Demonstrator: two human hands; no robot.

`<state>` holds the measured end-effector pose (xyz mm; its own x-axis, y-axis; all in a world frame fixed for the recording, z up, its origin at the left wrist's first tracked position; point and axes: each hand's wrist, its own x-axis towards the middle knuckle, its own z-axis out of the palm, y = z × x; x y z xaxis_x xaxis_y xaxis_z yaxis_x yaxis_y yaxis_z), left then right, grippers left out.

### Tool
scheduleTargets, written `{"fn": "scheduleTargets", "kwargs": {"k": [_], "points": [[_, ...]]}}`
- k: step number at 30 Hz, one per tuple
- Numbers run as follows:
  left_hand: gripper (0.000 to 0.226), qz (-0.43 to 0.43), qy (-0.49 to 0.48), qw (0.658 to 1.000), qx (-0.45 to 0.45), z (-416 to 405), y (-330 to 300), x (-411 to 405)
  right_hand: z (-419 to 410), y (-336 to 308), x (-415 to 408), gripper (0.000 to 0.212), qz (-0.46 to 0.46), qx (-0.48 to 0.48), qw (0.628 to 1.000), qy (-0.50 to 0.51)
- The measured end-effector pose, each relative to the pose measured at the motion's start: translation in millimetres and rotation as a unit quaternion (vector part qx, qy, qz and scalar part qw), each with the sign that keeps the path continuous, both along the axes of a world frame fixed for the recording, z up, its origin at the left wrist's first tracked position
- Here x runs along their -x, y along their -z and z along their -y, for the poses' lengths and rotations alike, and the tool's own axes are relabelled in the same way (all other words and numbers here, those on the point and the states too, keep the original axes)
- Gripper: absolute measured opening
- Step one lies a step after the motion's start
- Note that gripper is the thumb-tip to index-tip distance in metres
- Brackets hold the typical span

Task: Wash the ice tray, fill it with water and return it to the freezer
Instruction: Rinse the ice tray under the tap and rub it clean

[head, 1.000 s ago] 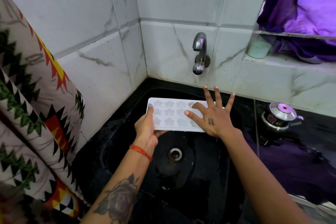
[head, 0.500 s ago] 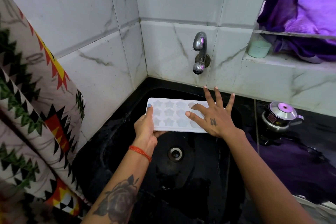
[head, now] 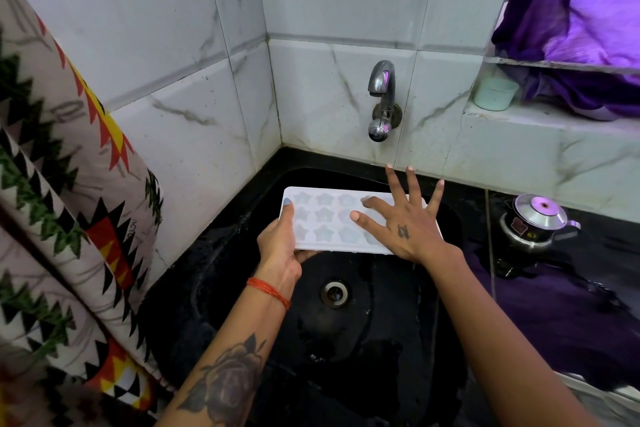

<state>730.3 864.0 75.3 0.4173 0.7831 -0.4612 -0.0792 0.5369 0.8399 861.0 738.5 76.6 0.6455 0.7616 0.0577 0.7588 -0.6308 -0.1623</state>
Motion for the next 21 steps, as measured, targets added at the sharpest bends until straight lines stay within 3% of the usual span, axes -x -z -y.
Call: {"fn": "scheduleTargets", "kwargs": {"k": [7, 14, 21], "points": [[0.026, -0.002, -0.003, 1.000, 0.000, -1, 1, 0, 5, 3, -2, 0.086, 0.025, -0.024, 0.999, -0.011], [0.027, -0.002, 0.000, 1.000, 0.003, 3, 1, 0, -1, 0, 2, 0.074, 0.025, -0.082, 0.996, -0.014], [0.025, 0.007, 0.003, 1.000, -0.002, 6, 0, 1, -17, 1, 12, 0.082, 0.006, -0.034, 0.999, -0.034]]}}
